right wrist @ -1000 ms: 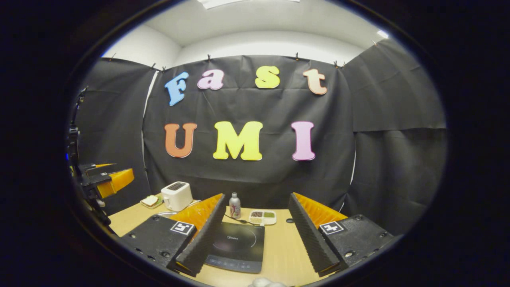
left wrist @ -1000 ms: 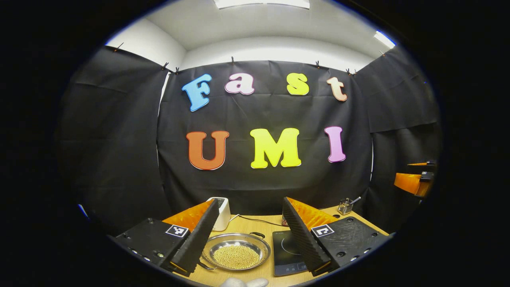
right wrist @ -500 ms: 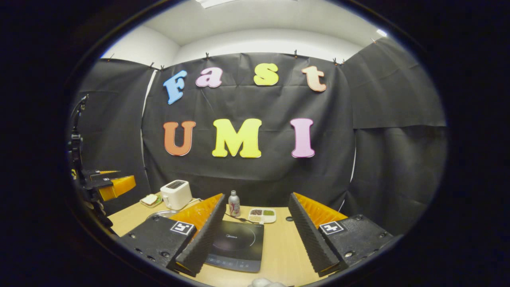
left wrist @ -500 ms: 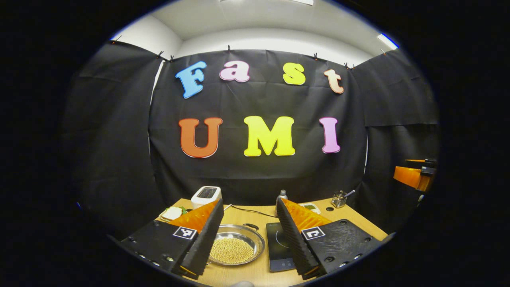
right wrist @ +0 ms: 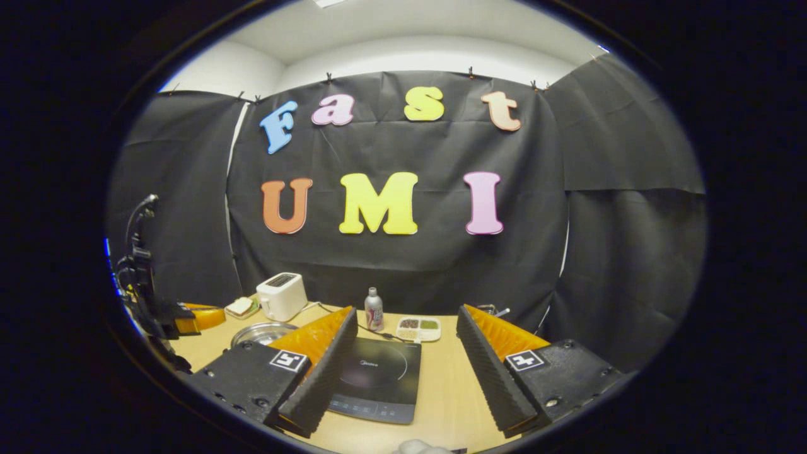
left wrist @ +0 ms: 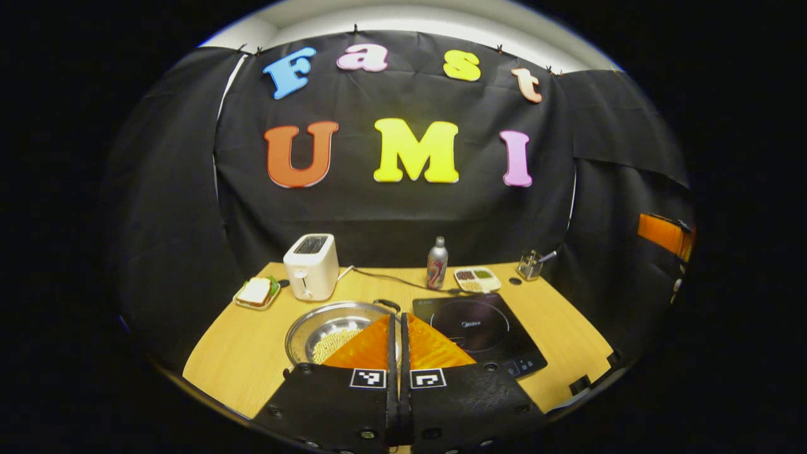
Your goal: First push the handle of the pot to place it horizontally, then grasp the pot with both hands and set it on the induction cooktop.
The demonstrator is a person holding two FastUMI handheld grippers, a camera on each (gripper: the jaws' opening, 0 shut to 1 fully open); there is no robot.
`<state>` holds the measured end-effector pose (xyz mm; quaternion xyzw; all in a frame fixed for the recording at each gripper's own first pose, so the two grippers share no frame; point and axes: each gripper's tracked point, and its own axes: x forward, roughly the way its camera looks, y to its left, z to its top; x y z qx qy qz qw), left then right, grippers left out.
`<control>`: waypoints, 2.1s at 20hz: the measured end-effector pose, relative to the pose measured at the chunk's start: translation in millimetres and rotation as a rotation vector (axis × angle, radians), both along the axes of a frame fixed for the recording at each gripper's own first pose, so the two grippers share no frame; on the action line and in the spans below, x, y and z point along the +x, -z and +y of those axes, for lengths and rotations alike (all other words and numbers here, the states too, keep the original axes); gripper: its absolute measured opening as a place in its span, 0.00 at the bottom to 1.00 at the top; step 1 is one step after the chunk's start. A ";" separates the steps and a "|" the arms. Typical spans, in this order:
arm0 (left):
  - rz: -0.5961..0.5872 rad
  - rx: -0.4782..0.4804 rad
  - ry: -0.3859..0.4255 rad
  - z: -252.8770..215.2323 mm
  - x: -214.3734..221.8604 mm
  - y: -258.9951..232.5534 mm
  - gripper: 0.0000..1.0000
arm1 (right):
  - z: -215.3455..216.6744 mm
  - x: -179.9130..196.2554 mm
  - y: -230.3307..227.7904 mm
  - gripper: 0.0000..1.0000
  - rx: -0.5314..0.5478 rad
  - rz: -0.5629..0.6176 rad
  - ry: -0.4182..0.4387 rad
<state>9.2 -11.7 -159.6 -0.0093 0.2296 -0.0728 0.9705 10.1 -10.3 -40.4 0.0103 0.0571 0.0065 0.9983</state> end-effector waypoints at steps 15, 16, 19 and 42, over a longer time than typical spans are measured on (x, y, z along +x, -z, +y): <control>0.579 0.095 0.049 67.8 -30.3 193.0 0.00 | -5.5 8.9 49.9 0.99 0.055 0.121 0.020; 0.608 0.111 0.046 74.7 -30.7 199.5 0.00 | -2.4 10.8 52.2 0.99 0.059 0.128 0.013; 0.637 0.133 0.045 83.8 -27.6 207.9 0.10 | 5.8 18.1 51.4 0.99 0.039 0.137 -0.010; 0.672 0.175 -0.017 147.1 0.4 227.7 0.10 | 30.0 28.7 61.9 1.00 -0.044 0.194 -0.088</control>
